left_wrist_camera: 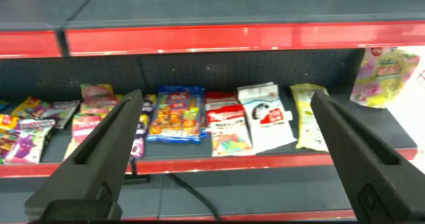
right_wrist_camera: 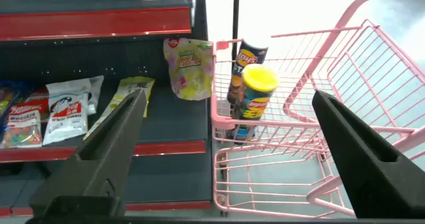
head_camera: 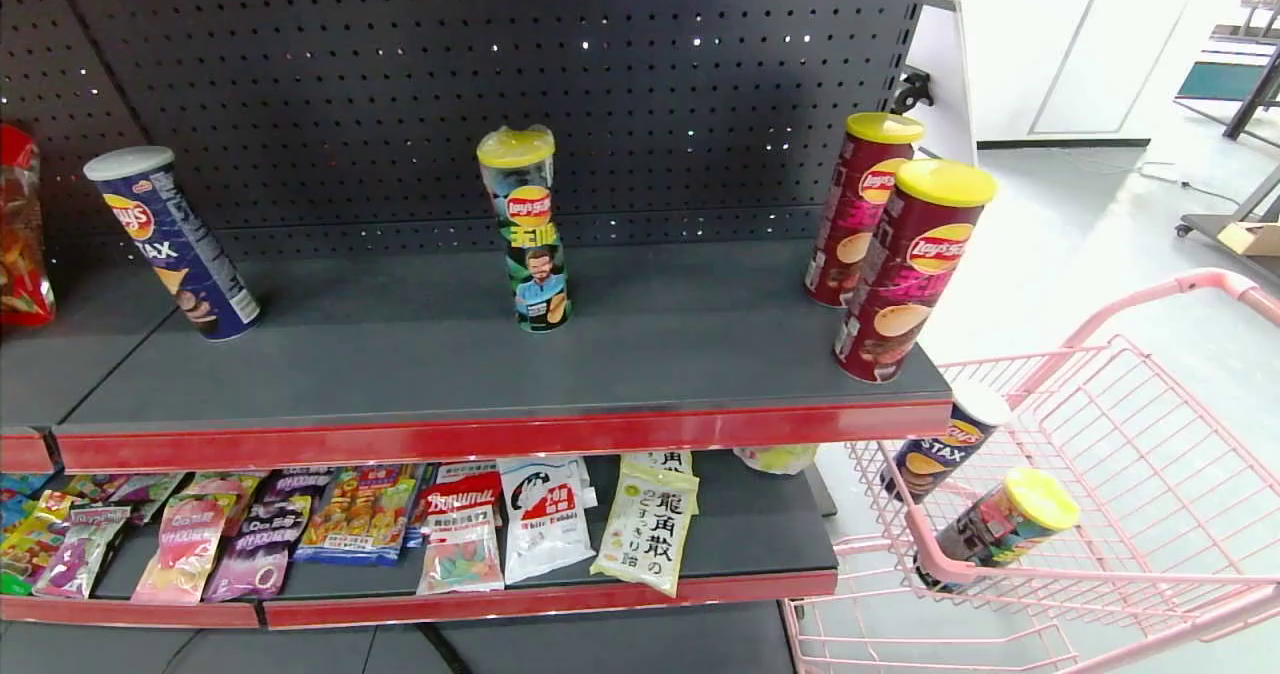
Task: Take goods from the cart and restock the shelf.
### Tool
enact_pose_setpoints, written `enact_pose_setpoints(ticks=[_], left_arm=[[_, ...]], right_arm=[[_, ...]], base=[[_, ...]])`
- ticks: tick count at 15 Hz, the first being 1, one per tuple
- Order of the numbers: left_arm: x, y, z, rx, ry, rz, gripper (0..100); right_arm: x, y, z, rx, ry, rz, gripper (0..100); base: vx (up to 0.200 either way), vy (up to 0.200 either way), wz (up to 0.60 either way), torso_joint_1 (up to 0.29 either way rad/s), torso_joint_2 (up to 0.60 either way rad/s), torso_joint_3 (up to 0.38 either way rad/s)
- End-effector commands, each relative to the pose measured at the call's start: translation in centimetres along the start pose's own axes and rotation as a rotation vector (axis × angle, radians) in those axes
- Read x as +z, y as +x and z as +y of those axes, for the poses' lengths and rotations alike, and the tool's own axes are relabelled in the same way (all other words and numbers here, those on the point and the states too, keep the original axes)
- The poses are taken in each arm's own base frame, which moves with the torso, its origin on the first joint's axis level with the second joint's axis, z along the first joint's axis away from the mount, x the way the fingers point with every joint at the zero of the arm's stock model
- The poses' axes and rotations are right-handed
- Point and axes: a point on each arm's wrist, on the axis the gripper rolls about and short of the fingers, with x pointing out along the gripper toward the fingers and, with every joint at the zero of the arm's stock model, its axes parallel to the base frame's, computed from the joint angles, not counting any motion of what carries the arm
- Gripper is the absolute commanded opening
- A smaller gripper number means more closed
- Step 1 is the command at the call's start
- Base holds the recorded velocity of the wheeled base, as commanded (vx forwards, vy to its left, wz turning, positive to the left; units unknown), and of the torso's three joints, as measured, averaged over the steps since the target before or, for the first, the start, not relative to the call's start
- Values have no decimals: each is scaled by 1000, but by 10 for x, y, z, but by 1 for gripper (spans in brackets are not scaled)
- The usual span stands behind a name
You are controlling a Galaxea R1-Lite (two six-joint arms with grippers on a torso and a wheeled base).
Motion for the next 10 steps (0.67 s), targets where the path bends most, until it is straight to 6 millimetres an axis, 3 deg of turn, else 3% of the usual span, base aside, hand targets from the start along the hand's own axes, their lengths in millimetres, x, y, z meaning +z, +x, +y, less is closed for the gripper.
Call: enact_pose_setpoints(ticks=[1, 2, 10], left_arm=[[0, 0, 0, -1, 1, 1, 100], [0, 0, 0, 0, 1, 1, 100], [0, 0, 0, 0, 0, 1, 100]], right_arm=[[0, 0, 0, 1, 1, 0, 100], [0, 0, 0, -2, -1, 2, 100], [0, 0, 0, -7, 1, 2, 100]], base=[[0, 0, 0, 0, 0, 0], [0, 0, 0, 0, 0, 0], [0, 0, -600, 3, 4, 4]])
